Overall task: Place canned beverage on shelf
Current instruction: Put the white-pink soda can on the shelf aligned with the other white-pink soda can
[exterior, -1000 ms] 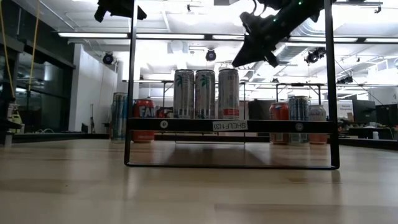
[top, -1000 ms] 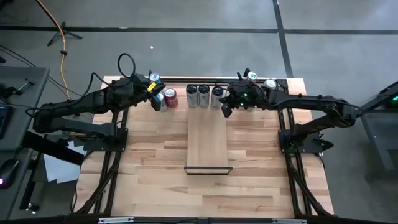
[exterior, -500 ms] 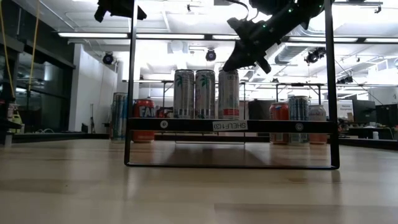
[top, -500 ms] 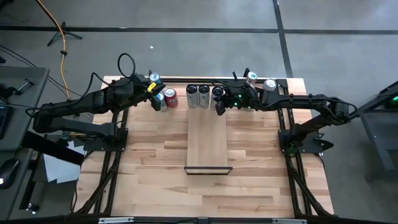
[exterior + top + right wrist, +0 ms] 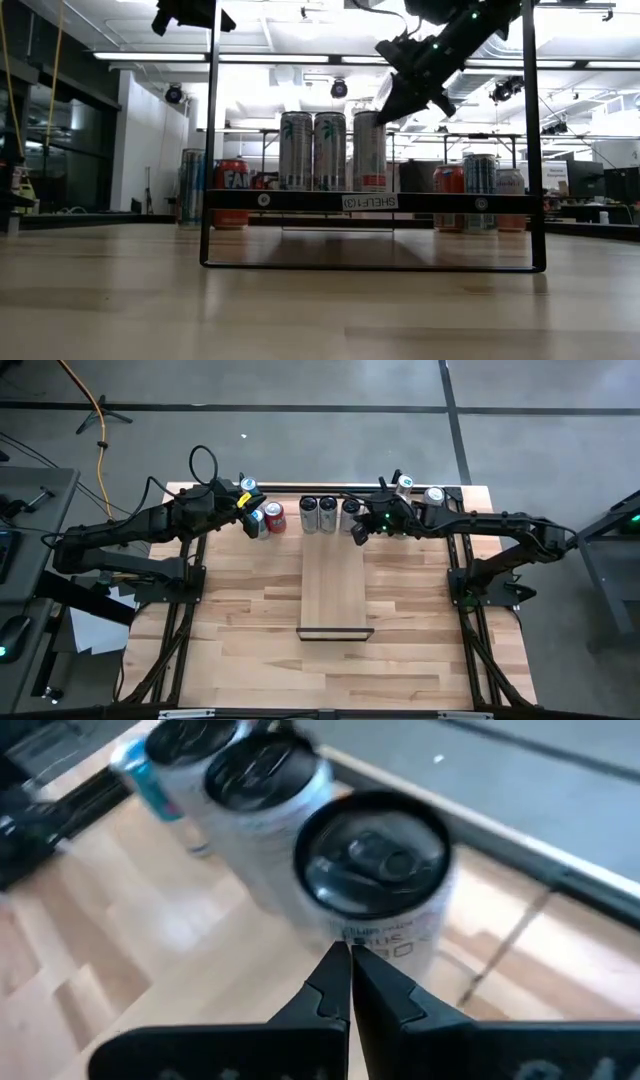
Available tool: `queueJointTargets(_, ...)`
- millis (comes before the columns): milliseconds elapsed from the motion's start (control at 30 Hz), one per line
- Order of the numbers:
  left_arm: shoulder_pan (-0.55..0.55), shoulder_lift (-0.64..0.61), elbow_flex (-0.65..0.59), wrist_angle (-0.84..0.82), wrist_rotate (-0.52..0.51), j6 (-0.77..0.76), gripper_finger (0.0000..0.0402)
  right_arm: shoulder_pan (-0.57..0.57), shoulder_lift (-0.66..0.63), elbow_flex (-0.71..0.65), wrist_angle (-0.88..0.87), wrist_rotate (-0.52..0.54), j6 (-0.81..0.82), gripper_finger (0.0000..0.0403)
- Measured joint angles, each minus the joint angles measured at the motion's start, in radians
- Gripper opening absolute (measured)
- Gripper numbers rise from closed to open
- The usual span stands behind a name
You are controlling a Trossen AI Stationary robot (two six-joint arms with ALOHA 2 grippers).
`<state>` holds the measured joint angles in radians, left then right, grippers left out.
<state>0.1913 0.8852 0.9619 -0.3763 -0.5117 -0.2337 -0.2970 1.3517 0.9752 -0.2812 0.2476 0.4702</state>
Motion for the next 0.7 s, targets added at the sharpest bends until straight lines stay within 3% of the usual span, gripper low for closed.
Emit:
queueJointTargets(333,0.0,0.0,0.0,0.0,0.0,0.0,0.0,-0.043,-0.108,0.0,-0.08,0.12,0.002,0.0)
queueJointTargets(567,0.0,0.0,0.0,0.0,0.0,0.0,0.0,-0.047,-0.12,0.0,0.079,-0.057,0.065,0.0)
queueJointTargets(700,0.0,0.0,0.0,0.0,0.0,0.001,0.0,-0.02,-0.063,0.0,0.13,-0.04,0.159,0.0)
